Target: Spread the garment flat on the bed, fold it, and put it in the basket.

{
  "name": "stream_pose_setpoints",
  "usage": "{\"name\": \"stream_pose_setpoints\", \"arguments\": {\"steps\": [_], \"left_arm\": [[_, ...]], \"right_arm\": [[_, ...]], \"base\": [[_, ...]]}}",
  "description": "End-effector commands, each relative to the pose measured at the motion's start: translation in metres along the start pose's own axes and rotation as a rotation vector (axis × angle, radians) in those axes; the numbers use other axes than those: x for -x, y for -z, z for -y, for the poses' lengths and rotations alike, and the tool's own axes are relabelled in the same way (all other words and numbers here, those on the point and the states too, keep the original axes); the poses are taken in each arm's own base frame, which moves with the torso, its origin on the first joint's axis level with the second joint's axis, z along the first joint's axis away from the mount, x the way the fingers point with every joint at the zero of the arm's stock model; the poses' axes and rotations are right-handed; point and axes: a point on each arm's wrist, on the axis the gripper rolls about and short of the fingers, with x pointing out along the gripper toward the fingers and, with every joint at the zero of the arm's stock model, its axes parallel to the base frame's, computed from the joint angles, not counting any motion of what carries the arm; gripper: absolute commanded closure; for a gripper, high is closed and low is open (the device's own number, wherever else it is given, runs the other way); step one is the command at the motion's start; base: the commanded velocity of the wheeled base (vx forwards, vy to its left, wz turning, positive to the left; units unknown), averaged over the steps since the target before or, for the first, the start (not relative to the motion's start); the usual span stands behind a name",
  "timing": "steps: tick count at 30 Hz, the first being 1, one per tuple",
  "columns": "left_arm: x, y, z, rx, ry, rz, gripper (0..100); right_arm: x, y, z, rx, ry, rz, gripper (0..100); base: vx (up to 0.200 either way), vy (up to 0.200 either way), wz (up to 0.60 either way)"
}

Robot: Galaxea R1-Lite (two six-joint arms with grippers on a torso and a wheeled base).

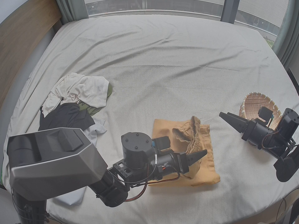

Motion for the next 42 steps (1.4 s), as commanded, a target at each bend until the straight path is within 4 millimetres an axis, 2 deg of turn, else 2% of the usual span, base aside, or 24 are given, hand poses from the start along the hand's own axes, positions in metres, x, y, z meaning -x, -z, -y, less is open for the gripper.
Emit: {"name": "stream_pose_setpoints", "arguments": {"steps": [1,10,17,18,19,21,24,25,30,34,39,42], "left_arm": [[-0.001,0.001,-0.001,0.0,-0.022,0.015,0],[0.003,-0.001,-0.003,-0.01,-0.061,0.037,0],[0.028,-0.022,0.001,-0.016,-0.093,0.092,0],[0.04,-0.032,0.003,-0.018,-0.103,0.116,0],[0.04,-0.032,0.003,-0.018,-0.103,0.116,0],[0.065,-0.05,0.005,-0.048,-0.129,0.173,0],[0.083,-0.061,0.005,-0.065,-0.152,0.207,0],[0.096,-0.068,0.006,-0.073,-0.163,0.237,0],[0.139,-0.089,0.007,-0.114,-0.186,0.352,0],[0.172,-0.088,-0.002,-0.117,-0.208,0.361,0],[0.191,-0.083,-0.029,-0.235,-0.294,0.309,0],[0.196,-0.08,-0.043,-0.288,-0.34,0.29,0]], "right_arm": [[0.0,0.0,0.0,0.001,-0.001,0.0,0],[-0.001,0.001,-0.002,-0.001,-0.007,-0.004,0],[0.0,0.004,-0.003,-0.007,-0.009,-0.017,0],[-0.001,0.005,-0.003,-0.009,-0.012,-0.021,0],[-0.001,0.005,-0.003,-0.009,-0.012,-0.021,0],[-0.002,0.008,-0.006,-0.011,-0.019,-0.031,0],[-0.003,0.009,-0.008,-0.011,-0.021,-0.03,0],[-0.003,0.008,-0.01,-0.009,-0.019,-0.024,0],[-0.005,0.011,-0.013,-0.011,-0.027,-0.029,0],[0.0,0.018,-0.011,-0.027,-0.007,-0.057,0],[0.013,0.026,-0.006,0.001,0.041,-0.093,0],[0.022,0.034,-0.004,-0.013,0.078,-0.129,0]], "base": [[0.0,0.0,0.0],[0.0,0.0,0.0],[0.0,0.0,0.0],[0.0,0.0,0.0],[0.0,0.0,0.0],[0.0,0.0,0.0],[0.0,0.0,0.0],[0.0,0.0,0.0],[0.0,0.0,0.0],[0.0,0.0,0.0],[0.0,0.0,0.0],[0.0,0.0,0.0]]}}
